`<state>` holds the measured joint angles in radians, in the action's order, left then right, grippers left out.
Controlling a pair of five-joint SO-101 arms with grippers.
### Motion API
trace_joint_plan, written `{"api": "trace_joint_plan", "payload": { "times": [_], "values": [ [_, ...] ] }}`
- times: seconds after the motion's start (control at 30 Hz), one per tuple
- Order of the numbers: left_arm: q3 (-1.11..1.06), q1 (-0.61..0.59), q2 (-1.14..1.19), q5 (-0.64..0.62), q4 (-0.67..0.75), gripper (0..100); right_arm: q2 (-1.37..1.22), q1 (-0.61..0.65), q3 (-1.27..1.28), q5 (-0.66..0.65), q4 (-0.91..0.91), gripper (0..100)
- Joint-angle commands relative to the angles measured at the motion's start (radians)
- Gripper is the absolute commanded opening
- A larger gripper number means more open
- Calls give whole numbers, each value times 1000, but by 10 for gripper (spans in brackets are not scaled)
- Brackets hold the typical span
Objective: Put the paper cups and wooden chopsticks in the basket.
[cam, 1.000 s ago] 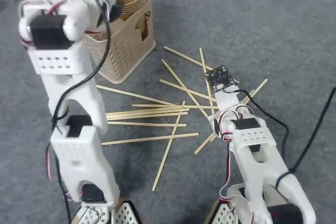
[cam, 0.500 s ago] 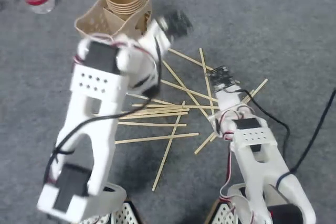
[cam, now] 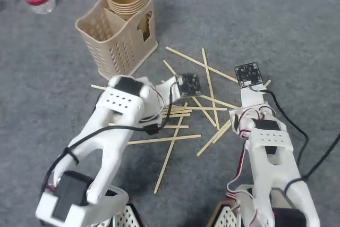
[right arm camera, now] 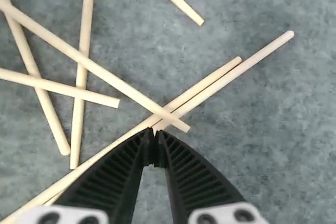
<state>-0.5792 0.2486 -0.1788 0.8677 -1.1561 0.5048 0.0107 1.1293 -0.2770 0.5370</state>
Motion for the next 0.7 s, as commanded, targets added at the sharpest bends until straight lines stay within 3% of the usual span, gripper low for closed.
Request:
{"api": "trace_joint_plan", "payload": {
  "times": [0.0,0.23,0.4,0.67],
  "values": [
    [-88,6,-38,14,126,239,30,-2,-9,-5,-25,9],
    [-119,6,130,12,325,239,27,-2,-5,-5,-42,9],
    [24,5,224,11,249,239,27,-1,-5,-5,-42,9],
    [79,5,245,11,242,239,27,-1,-5,-5,-42,9]
  ]
}}
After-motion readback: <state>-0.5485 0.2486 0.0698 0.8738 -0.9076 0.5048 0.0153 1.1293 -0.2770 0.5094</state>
